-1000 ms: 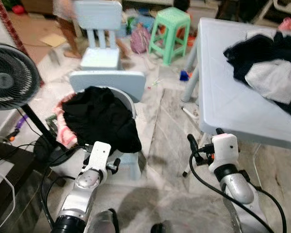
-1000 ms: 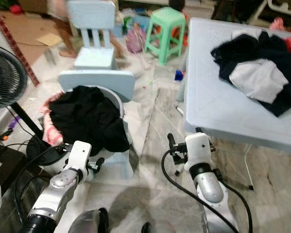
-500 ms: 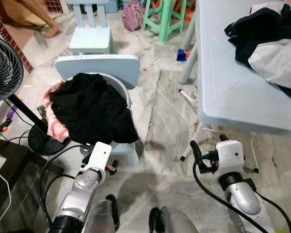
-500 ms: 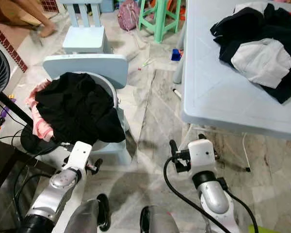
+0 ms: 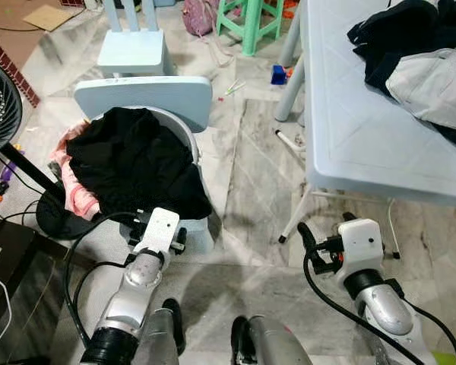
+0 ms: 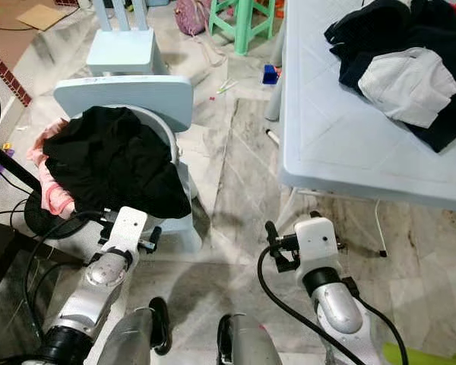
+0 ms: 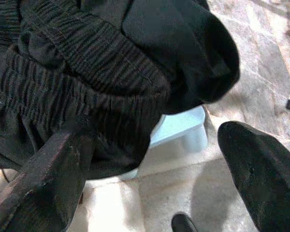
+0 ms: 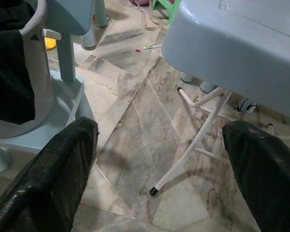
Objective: Hang hanger
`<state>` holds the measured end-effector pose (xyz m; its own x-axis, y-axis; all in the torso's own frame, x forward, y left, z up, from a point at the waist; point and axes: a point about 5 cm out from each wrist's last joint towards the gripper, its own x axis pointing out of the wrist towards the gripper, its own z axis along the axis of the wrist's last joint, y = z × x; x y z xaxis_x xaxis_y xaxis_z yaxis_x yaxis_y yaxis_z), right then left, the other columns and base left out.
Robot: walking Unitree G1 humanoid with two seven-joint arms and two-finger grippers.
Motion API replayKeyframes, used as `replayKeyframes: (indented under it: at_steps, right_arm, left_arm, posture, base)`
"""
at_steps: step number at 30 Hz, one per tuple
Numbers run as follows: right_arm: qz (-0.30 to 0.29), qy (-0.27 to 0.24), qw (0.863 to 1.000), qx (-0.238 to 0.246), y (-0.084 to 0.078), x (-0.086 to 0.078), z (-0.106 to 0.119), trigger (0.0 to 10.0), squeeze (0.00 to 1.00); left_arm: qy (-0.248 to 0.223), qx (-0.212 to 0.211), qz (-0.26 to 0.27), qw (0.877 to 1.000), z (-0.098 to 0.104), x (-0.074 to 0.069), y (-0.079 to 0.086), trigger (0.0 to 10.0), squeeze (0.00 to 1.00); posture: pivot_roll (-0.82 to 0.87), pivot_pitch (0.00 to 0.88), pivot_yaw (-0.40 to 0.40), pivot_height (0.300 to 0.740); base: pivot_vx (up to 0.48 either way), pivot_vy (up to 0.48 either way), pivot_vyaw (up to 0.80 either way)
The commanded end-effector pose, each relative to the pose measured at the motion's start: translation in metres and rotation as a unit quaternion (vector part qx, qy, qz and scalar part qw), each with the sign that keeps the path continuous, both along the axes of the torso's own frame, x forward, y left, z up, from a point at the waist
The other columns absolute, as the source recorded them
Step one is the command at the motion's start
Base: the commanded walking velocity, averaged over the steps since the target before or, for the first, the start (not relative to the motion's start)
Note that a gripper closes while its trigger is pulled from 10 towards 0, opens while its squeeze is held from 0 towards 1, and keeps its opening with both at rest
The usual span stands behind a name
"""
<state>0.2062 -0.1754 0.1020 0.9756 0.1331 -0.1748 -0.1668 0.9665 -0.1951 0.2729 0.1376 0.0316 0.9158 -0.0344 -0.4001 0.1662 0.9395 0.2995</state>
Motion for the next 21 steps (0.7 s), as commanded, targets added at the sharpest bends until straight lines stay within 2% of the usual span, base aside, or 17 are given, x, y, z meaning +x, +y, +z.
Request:
replayKeyframes:
  at_steps: [1, 12, 21]
  right_arm:
    - [0.002, 0.001, 1.000, 0.000, -0.001, -0.002, 0.003, 10.0, 0.00]
    - [0.008, 0.005, 1.000, 0.000, -0.002, -0.001, 0.003, 10.0, 0.00]
    - [0.006, 0.004, 1.000, 0.003, -0.002, -0.003, 0.005, 10.0, 0.00]
  left_arm:
    - [0.016, 0.005, 0.010, 1.000, -0.009, -0.005, 0.003, 10.0, 0.00]
    - [0.024, 0.004, 0.033, 0.999, -0.018, -0.002, 0.004, 10.0, 0.00]
    - [0.007, 0.015, 0.039, 0.999, -0.014, 0.013, 0.008, 10.0, 0.00]
  posture:
    - [-0.16, 0.257, -0.070, 0.740]
    - [-0.17, 0.257, -0.078, 0.740]
    - [-0.19, 0.261, -0.077, 0.740]
  base:
    - [0.000, 0.000, 0.00]
    - [0.000, 0.000, 0.00]
    - [0.000, 0.000, 0.00]
